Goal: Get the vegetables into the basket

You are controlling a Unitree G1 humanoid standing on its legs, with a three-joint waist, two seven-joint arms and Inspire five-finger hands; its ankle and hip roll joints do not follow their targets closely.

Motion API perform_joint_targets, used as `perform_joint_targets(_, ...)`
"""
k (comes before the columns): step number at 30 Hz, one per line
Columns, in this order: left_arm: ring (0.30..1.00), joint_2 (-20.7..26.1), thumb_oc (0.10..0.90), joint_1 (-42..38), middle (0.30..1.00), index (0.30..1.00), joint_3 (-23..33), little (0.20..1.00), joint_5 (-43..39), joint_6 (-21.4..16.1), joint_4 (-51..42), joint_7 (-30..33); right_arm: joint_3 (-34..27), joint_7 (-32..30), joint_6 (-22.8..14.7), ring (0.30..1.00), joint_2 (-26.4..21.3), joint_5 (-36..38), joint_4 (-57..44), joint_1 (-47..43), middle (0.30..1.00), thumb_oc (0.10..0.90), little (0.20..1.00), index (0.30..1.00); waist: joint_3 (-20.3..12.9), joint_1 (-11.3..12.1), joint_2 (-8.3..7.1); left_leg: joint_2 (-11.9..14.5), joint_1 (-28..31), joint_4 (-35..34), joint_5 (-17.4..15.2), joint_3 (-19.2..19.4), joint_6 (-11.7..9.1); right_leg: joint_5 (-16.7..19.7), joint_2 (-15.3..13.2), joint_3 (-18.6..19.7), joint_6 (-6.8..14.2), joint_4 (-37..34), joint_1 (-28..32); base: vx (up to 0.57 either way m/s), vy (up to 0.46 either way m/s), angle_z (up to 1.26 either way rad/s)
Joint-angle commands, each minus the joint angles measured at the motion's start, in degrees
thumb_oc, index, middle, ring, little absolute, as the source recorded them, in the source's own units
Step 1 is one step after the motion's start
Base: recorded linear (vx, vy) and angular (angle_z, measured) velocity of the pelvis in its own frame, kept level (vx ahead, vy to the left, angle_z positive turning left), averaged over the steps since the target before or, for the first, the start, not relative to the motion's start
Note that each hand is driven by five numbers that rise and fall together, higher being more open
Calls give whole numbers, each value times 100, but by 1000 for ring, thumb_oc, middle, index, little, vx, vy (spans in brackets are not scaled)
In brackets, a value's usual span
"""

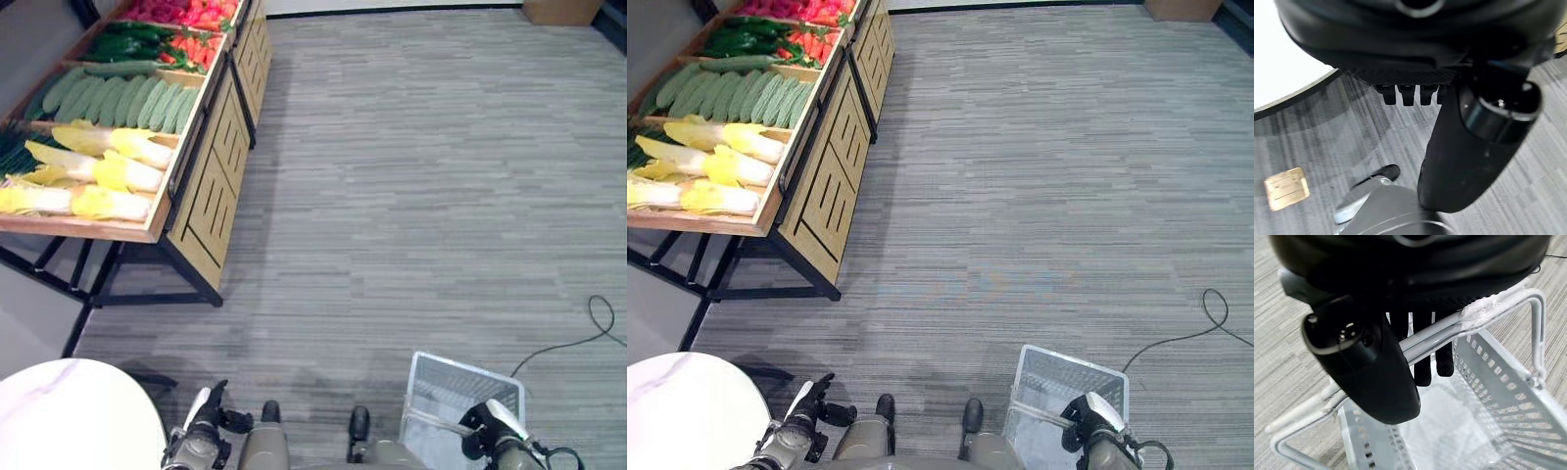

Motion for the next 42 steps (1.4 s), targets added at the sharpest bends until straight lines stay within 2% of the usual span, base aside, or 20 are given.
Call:
perform_joint_targets(1, 1000, 90, 900, 211, 1000, 1000, -21, 1000, -76, 32, -58, 122, -56, -297, -154, 300, -270, 185, -246, -25, 300, 400, 300, 300, -63, 170, -73, 158, -404, -71, 144, -20, 337, -641, -129, 207, 736, 705, 408, 223, 54, 18)
perform_joint_targets(5, 1000, 126, 900, 257, 1000, 1000, 1, 1000, -63, 32, -67, 132, 10, -268, -174, 300, -196, 160, -297, 19, 300, 400, 300, 300, -98, 268, -100, 204, -437, -177, 260, 5, 309, -793, -99, 353, 772, 763, 617, 232, 99, -24)
perform_joint_targets(6, 1000, 154, 900, 313, 1000, 1000, 3, 1000, -19, 42, -69, 114, 11, -243, -161, 300, -131, 118, -325, 126, 300, 400, 300, 300, -203, 301, -146, 175, -362, -116, 175, 83, 356, -865, -181, 358, 818, 752, 769, 267, 160, -40)
perform_joint_targets(10, 1000, 240, 900, 334, 1000, 1000, -18, 1000, 50, 17, -89, 93, 14, -201, -153, 300, -33, 75, -286, 186, 300, 400, 300, 300, -288, 356, -338, -28, -421, 353, -209, 174, 575, -841, -433, 507, 970, 890, 823, 294, 244, -28)
perform_joint_targets(11, 1000, 280, 900, 335, 1000, 1000, -41, 1000, 83, -12, -123, 68, 8, -173, -147, 300, 17, 51, -232, 194, 300, 400, 300, 300, -309, 363, -426, -156, -434, 482, -388, 264, 676, -704, -581, 572, 1071, 963, 808, 292, 309, -44)
perform_joint_targets(16, 1000, 383, 900, 292, 1000, 1000, -91, 1000, 110, -22, -241, 54, 16, -163, -129, 300, 48, 40, -357, 104, 300, 400, 300, 300, -292, 369, -558, -436, -484, 641, -733, 381, 889, -183, -824, 729, 1282, 1201, 552, 165, 250, -12)
perform_joint_targets(17, 1000, 413, 900, 293, 1000, 1000, -101, 1000, 107, -28, -264, 64, 11, -169, -129, 300, 47, 61, -355, 51, 300, 400, 300, 300, -277, 364, -589, -504, -493, 649, -778, 393, 943, 47, -884, 771, 1336, 1286, 476, 118, 201, -8)
perform_joint_targets(22, 1000, 514, 900, 218, 1000, 1000, -148, 1000, 54, -35, -355, 43, 146, -174, -126, 300, 51, 42, -518, -185, 300, 400, 300, 300, -121, 315, -488, -636, -308, 384, -832, 353, 1179, 698, -923, 835, 1402, 2274, -163, 72, 201, -12)
perform_joint_targets(24, 1000, 535, 900, 203, 1000, 1000, -128, 1000, 30, -27, -345, 33, 182, -174, -122, 300, 51, 25, -556, -237, 300, 400, 300, 300, -69, 275, -455, -683, -217, 299, -842, 333, 1225, 774, -896, 861, 1376, 2513, -259, 74, 163, -9)
perform_joint_targets(25, 1000, 561, 900, 153, 1000, 1000, -121, 1000, -12, -21, -335, 36, 231, -190, -122, 300, 65, -5, -666, -307, 300, 400, 300, 300, 19, 229, -387, -704, -69, 215, -904, 325, 1281, 792, -863, 800, 1320, 2790, -529, 57, 102, -2)
perform_joint_targets(27, 1000, 574, 900, 104, 1000, 1000, -87, 1000, -46, -18, -314, 50, 283, -194, -131, 300, 93, -8, -717, -352, 300, 400, 300, 300, 85, 178, -348, -694, 14, 177, -920, 328, 1281, 673, -798, 802, 1257, 2798, -717, 102, 113, 8)
perform_joint_targets(29, 1000, 593, 900, 47, 1000, 1000, -88, 1000, -77, -33, -299, 45, 455, -147, -136, 300, 70, -136, -819, -417, 300, 400, 300, 300, 219, 127, -283, -686, 152, 164, -983, 312, 1252, 324, -758, 596, 1150, 2432, -1065, 160, 32, 5)
perform_joint_targets(31, 1000, 575, 900, 7, 1000, 1000, -95, 1000, -81, -37, -262, 51, 464, -169, -137, 300, 35, -143, -925, -474, 300, 400, 300, 300, 308, 76, -289, -689, 212, 191, -1065, 272, 1181, 257, -841, 513, 1173, 1843, -1242, 120, -64, -1)
perform_joint_targets(32, 1000, 573, 900, 5, 1000, 1000, -94, 1000, -81, -38, -260, 51, 465, -169, -136, 300, 32, -143, -926, -474, 300, 400, 300, 300, 321, 68, -279, -680, 227, 199, -1079, 261, 1177, 254, -833, 498, 1171, 1829, -1212, 173, -111, 19)
perform_joint_targets(34, 1000, 522, 900, -55, 1000, 1000, -105, 1000, -9, -20, -185, 59, 479, -208, -116, 300, 3, -147, -1091, -552, 300, 400, 300, 300, 391, -79, -336, -699, 420, 270, -1261, 129, 1040, 686, -990, 763, 1346, 882, -1492, 314, -205, 28)
perform_joint_targets(36, 1000, 495, 900, -75, 1000, 1000, -100, 1000, 3, -17, -151, 44, 459, -203, -106, 300, -34, -174, -1191, -536, 300, 400, 300, 300, 410, -146, -342, -674, 559, 372, -1437, 48, 971, 894, -1066, 829, 1408, 670, -1618, 375, -276, 32)
perform_joint_targets(37, 1000, 451, 900, -49, 1000, 1000, -110, 1000, -18, -18, -150, 37, 448, -188, -112, 300, -36, -186, -1224, -482, 300, 400, 300, 300, 371, -153, -407, -679, 702, 537, -1641, -65, 887, 836, -1022, 740, 1365, 798, -1545, 490, -433, 53)
perform_joint_targets(38, 1000, 405, 900, -10, 1000, 1000, -78, 1000, -51, -7, -98, 43, 481, -183, -137, 300, -56, -189, -1206, -475, 300, 400, 300, 300, 295, -166, -399, -545, 784, 626, -1581, -138, 785, 760, -856, 640, 1270, 883, -1495, 472, -443, 63)
perform_joint_targets(40, 1000, 396, 900, 2, 1000, 1000, -57, 1000, -83, -10, -103, 44, 492, -171, -151, 300, -84, -193, -1276, -457, 300, 400, 300, 300, 274, -178, -390, -492, 808, 634, -1539, -177, 745, 722, -802, 612, 1241, 914, -1472, 197, -216, 32)
perform_joint_targets(42, 1000, 362, 900, 22, 1000, 1000, -15, 1000, -162, 1, -118, 61, 447, -175, -193, 300, -167, -90, -1280, -343, 300, 400, 300, 300, 185, -207, -362, -269, 839, 907, -1257, -343, 580, 442, -533, 541, 1042, 1088, -1410, 305, -313, -7)
